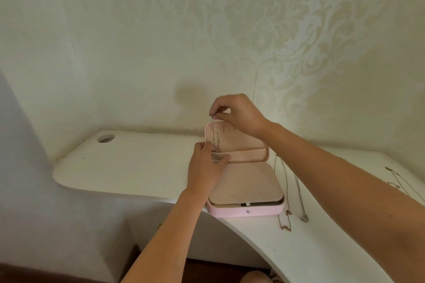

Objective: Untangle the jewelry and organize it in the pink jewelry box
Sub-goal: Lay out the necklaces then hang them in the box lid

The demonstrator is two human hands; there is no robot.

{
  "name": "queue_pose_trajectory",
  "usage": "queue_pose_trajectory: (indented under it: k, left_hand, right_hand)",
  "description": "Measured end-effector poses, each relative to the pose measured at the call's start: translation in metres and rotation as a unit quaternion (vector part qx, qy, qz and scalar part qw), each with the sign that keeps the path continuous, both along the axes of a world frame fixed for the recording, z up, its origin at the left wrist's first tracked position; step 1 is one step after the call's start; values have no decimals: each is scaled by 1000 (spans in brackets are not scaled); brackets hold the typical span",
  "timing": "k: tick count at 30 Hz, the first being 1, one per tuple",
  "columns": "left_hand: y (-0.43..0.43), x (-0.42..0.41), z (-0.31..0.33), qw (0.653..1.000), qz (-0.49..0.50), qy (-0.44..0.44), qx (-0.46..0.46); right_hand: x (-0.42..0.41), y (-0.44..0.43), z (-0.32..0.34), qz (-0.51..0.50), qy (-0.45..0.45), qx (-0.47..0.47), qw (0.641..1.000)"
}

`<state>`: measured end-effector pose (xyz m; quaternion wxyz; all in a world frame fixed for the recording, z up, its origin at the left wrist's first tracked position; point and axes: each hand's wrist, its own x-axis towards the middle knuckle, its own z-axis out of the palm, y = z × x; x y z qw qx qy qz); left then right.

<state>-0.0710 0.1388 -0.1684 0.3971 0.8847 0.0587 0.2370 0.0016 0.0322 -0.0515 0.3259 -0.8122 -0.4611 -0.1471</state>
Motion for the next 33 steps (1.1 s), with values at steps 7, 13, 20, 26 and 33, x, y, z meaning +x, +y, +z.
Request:
queue_pose_trajectory:
  k: [7, 13, 20, 26, 33]
  left_hand:
    - [1, 0, 0, 1000, -3, 0, 0]
    - [2, 1, -1, 1000, -4, -1, 0]
    - [2, -1, -1, 1000, -11, -3, 1]
    - [2, -1, -1, 1000, -15, -2, -6]
    - [2, 0, -1, 1000, -18, -3, -14]
  right_hand:
    - [4, -2, -23, -29, -171, -89, 981]
    - [6, 3, -29, -10, -310, -120, 943]
    - [12, 0, -36, -43, -281, -143, 948]
    - [16, -3, -31, -32, -174, -98, 979]
    - [16, 2, -8, -67, 29, -155, 985]
